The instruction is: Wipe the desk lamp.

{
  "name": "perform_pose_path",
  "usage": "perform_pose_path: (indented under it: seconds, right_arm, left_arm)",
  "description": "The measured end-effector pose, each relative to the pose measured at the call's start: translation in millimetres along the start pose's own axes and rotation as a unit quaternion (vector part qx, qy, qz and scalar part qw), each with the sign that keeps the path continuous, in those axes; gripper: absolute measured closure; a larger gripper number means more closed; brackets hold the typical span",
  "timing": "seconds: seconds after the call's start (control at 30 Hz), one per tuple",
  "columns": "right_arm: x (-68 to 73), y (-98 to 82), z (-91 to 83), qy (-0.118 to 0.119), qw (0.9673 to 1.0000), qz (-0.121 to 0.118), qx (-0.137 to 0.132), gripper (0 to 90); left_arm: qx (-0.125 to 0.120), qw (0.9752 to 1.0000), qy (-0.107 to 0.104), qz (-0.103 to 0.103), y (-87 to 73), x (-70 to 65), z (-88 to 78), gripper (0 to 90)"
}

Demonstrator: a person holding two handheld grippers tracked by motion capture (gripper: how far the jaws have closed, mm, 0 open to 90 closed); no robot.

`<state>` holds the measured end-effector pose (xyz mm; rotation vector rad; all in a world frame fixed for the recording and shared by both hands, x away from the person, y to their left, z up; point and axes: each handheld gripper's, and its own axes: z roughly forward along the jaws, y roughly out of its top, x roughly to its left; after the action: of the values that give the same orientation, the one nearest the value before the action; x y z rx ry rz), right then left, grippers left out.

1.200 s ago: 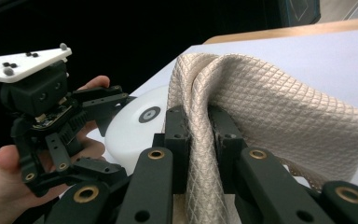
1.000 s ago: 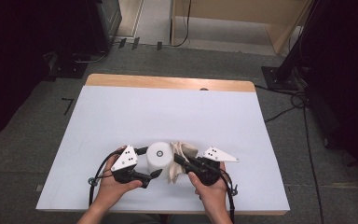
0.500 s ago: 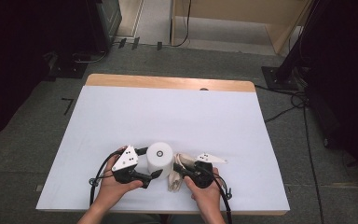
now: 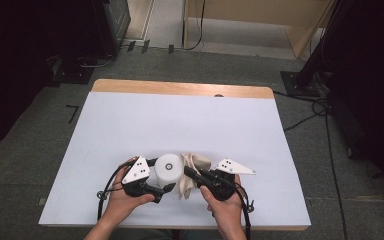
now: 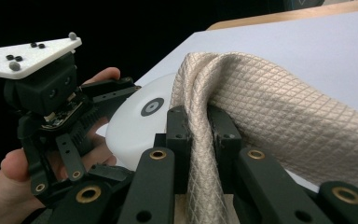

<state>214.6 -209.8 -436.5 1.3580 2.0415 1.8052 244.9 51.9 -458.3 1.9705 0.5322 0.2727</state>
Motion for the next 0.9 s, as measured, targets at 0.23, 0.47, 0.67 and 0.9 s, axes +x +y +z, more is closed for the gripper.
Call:
perform_pose_path:
  seconds: [0.23, 0.47, 0.67, 0.9]
  right_arm:
    - [-17.7, -17.7, 12.6, -0.016, 0.9990, 0.027, 0.032, 81.4]
    - [-36.9, -43.3, 29.7, -0.031, 0.9935, 0.062, 0.091, 81.2]
    - [-43.6, -47.7, 32.3, -0.031, 0.9919, 0.062, 0.107, 81.0]
    - [-51.1, -29.2, 6.0, -0.075, 0.9942, 0.049, 0.059, 81.0]
  left_arm:
    - [0.001, 1.0000, 0.000, 0.000, 0.6, -0.3, 0.9, 8.9]
    - [0.001, 1.0000, 0.001, 0.000, 1.1, -0.1, 1.4, 8.7]
    - [0.000, 1.0000, 0.006, -0.001, 1.9, -1.1, 1.0, 8.5]
    - [-0.002, 0.9958, 0.086, -0.032, 6.3, -21.2, 7.4, 6.4]
